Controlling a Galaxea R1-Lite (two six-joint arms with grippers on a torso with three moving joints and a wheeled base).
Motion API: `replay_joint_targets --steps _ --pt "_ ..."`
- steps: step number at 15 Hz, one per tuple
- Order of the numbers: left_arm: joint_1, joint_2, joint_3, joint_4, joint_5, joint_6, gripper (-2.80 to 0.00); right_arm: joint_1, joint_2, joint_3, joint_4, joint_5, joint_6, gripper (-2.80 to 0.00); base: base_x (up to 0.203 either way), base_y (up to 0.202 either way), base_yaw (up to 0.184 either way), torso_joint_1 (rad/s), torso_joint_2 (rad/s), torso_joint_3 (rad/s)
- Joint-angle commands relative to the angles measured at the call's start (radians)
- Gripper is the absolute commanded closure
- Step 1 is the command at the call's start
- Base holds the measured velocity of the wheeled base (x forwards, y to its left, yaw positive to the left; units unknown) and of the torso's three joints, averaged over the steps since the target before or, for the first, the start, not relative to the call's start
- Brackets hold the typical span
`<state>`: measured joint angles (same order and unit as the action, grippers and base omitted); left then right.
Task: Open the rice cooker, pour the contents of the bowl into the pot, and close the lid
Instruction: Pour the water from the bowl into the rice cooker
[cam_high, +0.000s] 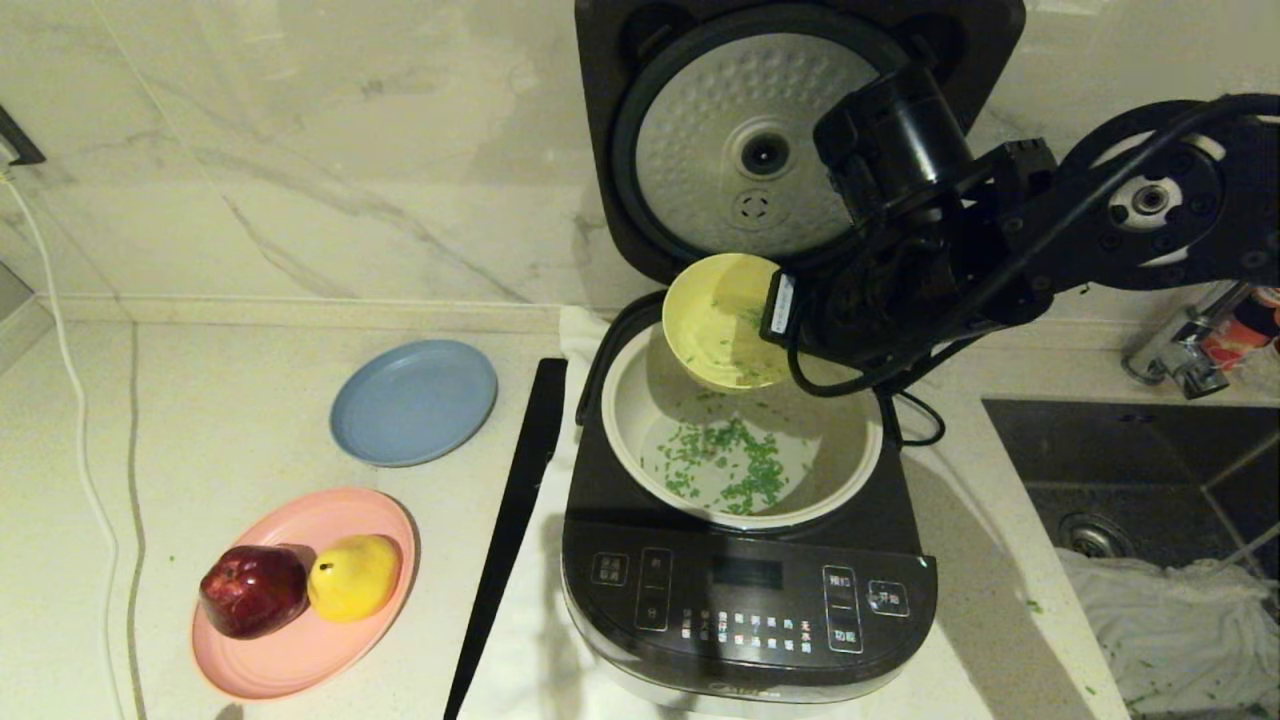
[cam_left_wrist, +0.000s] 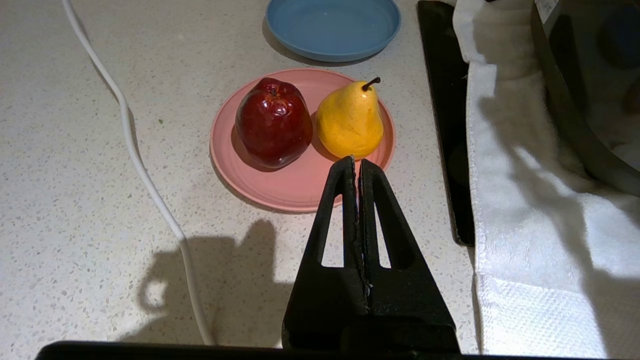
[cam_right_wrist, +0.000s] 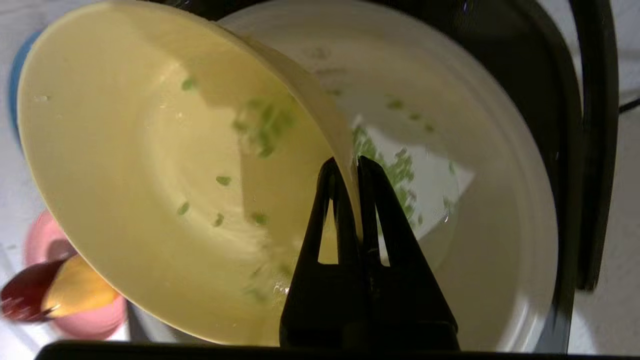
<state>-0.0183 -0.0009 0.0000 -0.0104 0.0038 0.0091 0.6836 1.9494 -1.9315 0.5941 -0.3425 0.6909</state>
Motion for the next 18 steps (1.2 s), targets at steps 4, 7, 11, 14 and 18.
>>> replay_joint_targets --steps 4,7,11,14,18 --pt "0.000 -0.001 0.003 0.000 0.001 0.000 0.00 0.000 0.032 0.003 -0.052 -0.166 -0.034 0.00 0.000 0.000 0.000 0.000 0.00 0.000" --pt "0.000 -0.001 0.003 0.000 0.001 0.000 0.00 0.002 0.043 0.005 -0.079 -0.188 -0.056 0.00 0.000 0.000 0.000 0.000 0.00 0.000" --pt "0.000 -0.001 0.003 0.000 0.001 0.000 0.00 0.002 0.072 0.012 -0.123 -0.211 -0.084 0.00 0.000 0.000 0.000 0.000 0.00 0.000" --pt "0.000 -0.001 0.004 0.000 0.001 0.000 0.00 0.002 0.098 0.020 -0.201 -0.252 -0.123 0.00 0.000 0.000 0.000 0.000 0.00 0.000" --pt "0.000 -0.001 0.004 0.000 0.001 0.000 0.00 0.010 0.103 0.052 -0.272 -0.325 -0.206 0.00 0.000 0.000 0.000 0.000 0.00 0.000"
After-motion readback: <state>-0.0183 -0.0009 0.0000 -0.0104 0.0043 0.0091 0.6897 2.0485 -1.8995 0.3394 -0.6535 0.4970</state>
